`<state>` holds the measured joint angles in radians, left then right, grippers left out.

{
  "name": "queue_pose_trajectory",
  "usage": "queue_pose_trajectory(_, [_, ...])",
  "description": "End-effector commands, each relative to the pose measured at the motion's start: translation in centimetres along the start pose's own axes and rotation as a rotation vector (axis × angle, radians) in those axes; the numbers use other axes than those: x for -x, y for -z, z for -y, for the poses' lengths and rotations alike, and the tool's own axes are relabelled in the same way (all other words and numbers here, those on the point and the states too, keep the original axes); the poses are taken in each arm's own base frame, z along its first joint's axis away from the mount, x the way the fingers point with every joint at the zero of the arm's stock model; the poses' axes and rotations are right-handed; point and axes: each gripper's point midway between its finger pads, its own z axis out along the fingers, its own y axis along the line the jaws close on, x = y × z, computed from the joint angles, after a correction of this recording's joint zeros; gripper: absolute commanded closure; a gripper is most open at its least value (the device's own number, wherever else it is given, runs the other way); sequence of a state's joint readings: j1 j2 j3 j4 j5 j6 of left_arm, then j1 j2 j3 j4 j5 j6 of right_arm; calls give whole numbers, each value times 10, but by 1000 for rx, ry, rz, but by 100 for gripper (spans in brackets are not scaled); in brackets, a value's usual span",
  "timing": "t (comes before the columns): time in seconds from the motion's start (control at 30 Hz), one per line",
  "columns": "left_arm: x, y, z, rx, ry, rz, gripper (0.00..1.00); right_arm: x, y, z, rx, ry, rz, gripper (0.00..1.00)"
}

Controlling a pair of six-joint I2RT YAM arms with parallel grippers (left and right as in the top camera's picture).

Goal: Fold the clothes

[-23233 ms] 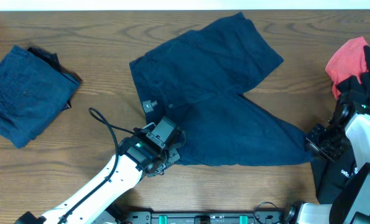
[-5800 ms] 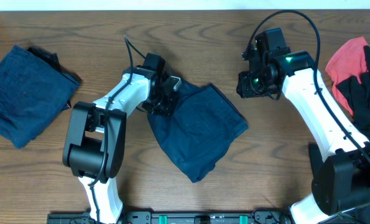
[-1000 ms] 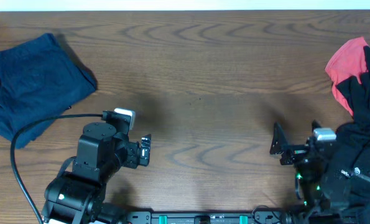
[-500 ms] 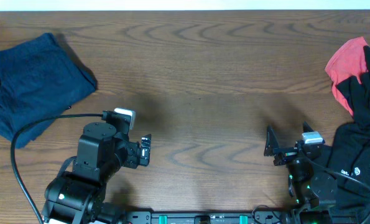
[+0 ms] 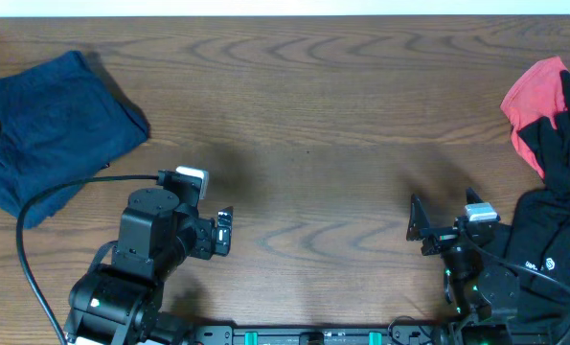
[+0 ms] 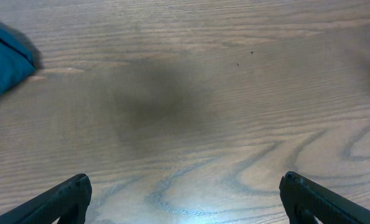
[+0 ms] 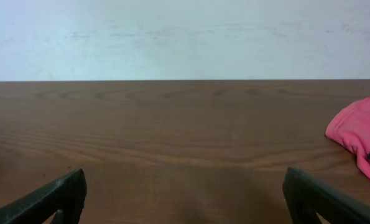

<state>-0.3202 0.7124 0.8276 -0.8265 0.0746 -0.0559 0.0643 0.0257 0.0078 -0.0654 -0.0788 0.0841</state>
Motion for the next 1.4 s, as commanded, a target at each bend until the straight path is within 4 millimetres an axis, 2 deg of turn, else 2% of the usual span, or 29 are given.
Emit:
queue_pose_trajectory(0.0, [0,0,-1,7,15,1,2,-1,0,1,0,6,-1,1])
queue_pose_trajectory(0.27, [-3,1,-2,10,14,-8,2,-1,0,1,0,6,-1,1])
queue_pose_trajectory(0.37, [-4,4,-11,46,14,31,2,-1,0,1,0,6,-2,1])
queue_pose_trajectory(0.5, [-6,3,-31,94,78,160,2,-1,0,1,0,6,-2,1])
queue_pose_trajectory(0.73, [-23,-21,-55,131,134,395,2,-1,0,1,0,6,-2,1])
queue_pose_trajectory(1.03, [-16,-30,-72,178,107,709,2,-1,0,1,0,6,-2,1])
queue_pose_trajectory(1.17, [-15,-33,-79,211,93,743,2,-1,0,1,0,6,-2,1])
queue_pose_trajectory(1.37, [-26,-42,-82,221,105,689,2,-1,0,1,0,6,-2,1])
